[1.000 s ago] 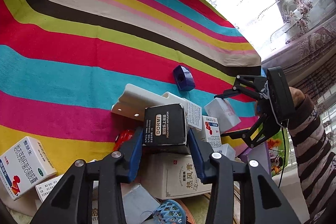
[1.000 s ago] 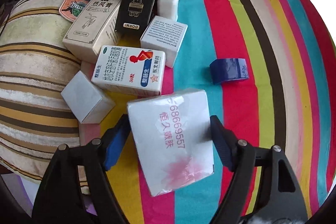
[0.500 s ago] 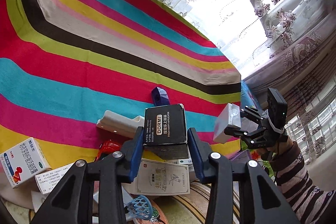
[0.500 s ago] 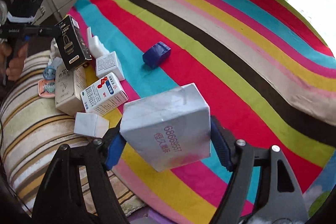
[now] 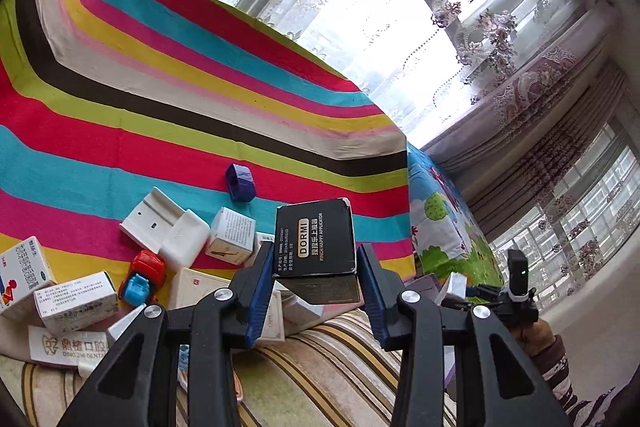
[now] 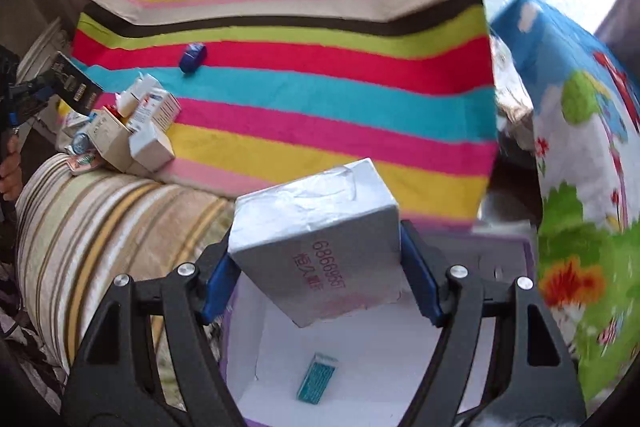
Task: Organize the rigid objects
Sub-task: 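Carry the pink-printed box into the purple box and open the right tool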
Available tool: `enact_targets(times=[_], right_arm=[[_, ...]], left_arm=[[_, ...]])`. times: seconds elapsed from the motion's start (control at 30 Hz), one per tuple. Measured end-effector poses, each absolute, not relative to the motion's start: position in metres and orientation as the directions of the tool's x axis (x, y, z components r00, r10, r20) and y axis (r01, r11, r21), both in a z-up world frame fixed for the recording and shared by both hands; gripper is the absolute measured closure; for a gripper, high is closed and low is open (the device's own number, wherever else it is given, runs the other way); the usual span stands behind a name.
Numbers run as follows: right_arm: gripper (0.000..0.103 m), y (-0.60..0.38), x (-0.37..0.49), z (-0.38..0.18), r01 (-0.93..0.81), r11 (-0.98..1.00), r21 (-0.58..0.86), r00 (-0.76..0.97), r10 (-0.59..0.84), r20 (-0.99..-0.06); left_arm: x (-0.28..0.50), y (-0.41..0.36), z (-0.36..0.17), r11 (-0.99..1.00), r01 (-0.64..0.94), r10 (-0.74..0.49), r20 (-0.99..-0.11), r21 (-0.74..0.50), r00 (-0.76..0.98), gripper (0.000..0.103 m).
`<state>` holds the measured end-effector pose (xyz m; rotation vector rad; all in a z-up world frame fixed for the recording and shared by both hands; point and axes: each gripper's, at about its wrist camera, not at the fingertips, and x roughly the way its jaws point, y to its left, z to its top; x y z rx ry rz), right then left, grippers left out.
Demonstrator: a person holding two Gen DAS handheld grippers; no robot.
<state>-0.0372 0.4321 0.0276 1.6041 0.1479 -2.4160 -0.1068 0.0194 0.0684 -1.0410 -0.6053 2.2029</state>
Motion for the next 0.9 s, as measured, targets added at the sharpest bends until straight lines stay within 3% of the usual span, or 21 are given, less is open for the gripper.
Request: enact_targets(times=[0.2,0.47,0.6,0.9], right_arm=[[0.027,0.476,-0.011,-0.054,0.050,-0.994,0.095,-0.200,-0.103,-0.974],[0.027,0.493,-0.041,-0.123,-0.065,-0.993,0.096,-0.097,-0.089,-0.991],[0.028,0.493,-0.063,-0.142,-0.082,-0.995,0.063,-0.054,-0.059,-0.997],[0.030,0.497,-0.073,-0.142,-0.063,-0.996,0.064,-0.154,-0.054,-0.987]], left_arm=[[-0.083,0.033,0.074,-0.688,-0.364,0.717,-0.509,-0.628,-0.476,0.061],[-0.063,0.043,0.075,-0.694,-0.372,0.714,-0.523,-0.617,-0.465,0.061],[-0.058,0.048,0.072,-0.696,-0.374,0.714,-0.534,-0.613,-0.454,0.061],[-0.054,0.060,0.062,-0.689,-0.383,0.724,-0.549,-0.616,-0.418,0.061]])
